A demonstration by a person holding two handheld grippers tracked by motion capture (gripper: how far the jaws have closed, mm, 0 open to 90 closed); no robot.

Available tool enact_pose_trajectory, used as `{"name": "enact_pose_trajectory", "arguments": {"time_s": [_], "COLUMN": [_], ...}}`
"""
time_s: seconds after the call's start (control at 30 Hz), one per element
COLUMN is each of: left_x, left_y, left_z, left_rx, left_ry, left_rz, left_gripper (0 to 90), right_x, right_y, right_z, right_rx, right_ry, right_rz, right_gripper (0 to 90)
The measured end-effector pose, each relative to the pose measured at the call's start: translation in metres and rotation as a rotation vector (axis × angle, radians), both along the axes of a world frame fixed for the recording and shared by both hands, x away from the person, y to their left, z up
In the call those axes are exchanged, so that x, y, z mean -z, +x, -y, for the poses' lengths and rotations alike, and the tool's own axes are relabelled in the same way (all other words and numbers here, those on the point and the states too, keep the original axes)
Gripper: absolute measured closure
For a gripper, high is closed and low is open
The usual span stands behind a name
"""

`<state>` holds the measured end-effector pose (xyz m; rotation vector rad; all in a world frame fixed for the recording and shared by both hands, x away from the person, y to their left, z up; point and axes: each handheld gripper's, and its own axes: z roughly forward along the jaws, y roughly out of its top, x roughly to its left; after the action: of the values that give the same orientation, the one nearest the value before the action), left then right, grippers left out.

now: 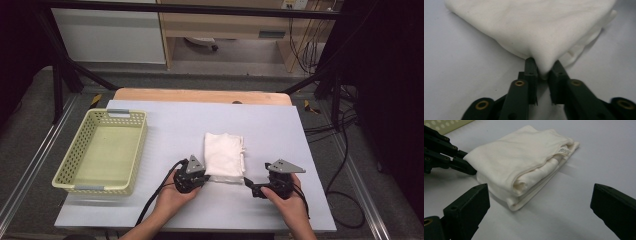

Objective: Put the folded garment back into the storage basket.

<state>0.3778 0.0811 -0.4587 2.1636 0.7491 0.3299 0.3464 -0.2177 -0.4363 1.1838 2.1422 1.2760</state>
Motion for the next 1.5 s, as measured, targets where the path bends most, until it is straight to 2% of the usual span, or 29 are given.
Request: {"name": "enact_pose_trajectory", "arguments": {"time_s": [0.23, 0.27, 0.43, 0.5, 0.57, 0.63, 0.73, 0.8, 0.87, 0.97, 1.0, 1.03, 1.07, 1.2, 1.37, 1.5], "left_x": [-0.003, -0.004, -0.01, -0.011, -0.012, -0.012, -0.011, -0.012, -0.014, -0.019, -0.021, -0.024, -0.026, -0.026, -0.025, -0.025], "left_y": [-0.012, -0.016, -0.035, -0.044, -0.055, -0.063, -0.07, -0.07, -0.072, -0.075, -0.074, -0.072, -0.071, -0.064, -0.061, -0.058], "left_z": [-0.014, -0.018, -0.032, -0.036, -0.043, -0.047, -0.053, -0.055, -0.056, -0.059, -0.059, -0.06, -0.061, -0.068, -0.07, -0.071], "left_rx": [0.009, 0.017, 0.048, 0.057, 0.061, 0.061, 0.053, 0.025, 0.022, -0.003, -0.008, -0.016, -0.03, -0.076, -0.097, -0.115], "left_ry": [-0.002, 0.005, 0.05, 0.066, 0.065, 0.074, 0.054, 0.017, 0.004, -0.004, -0.013, -0.029, -0.043, -0.088, -0.078, -0.075], "left_rz": [-0.04, -0.049, -0.071, -0.076, -0.092, -0.089, -0.096, -0.118, -0.114, -0.068, -0.061, -0.047, -0.035, -0.035, -0.017, 0.003], "left_gripper": [83.9, 84.0, 84.0, 84.1, 84.2, 84.2, 83.1, 73.8, 57.1, 35.1, 30.2, 20.1, 16.3, 12.1, 8.6, 7.3], "right_x": [-0.003, -0.004, -0.007, -0.009, -0.012, -0.013, -0.012, -0.008, -0.006, -0.004, -0.004, -0.003, 0.001, 0.006, 0.012, 0.015], "right_y": [-0.007, -0.01, -0.015, -0.016, -0.019, -0.02, -0.029, -0.034, -0.037, -0.039, -0.039, -0.039, -0.038, -0.039, -0.041, -0.042], "right_z": [-0.012, -0.019, -0.033, -0.039, -0.045, -0.045, -0.049, -0.05, -0.052, -0.058, -0.06, -0.061, -0.064, -0.069, -0.076, -0.078], "right_rx": [-0.032, -0.066, -0.11, -0.117, -0.112, -0.114, -0.132, -0.144, -0.152, -0.171, -0.177, -0.187, -0.204, -0.24, -0.275, -0.301], "right_ry": [0.008, 0.005, 0.006, 0.011, 0.036, 0.04, 0.046, 0.039, 0.013, -0.002, -0.001, 0.0, -0.011, -0.027, -0.064, -0.096], "right_rz": [-0.001, -0.001, -0.006, -0.02, -0.058, -0.065, -0.077, -0.074, -0.076, -0.079, -0.084, -0.092, -0.104, -0.126, -0.148, -0.143], "right_gripper": [2.5, 2.3, 2.7, 3.4, 4.7, 5.0, 5.8, 8.6, 9.5, 10.0, 10.4, 11.3, 11.6, 11.8, 16.0, 22.6]}}
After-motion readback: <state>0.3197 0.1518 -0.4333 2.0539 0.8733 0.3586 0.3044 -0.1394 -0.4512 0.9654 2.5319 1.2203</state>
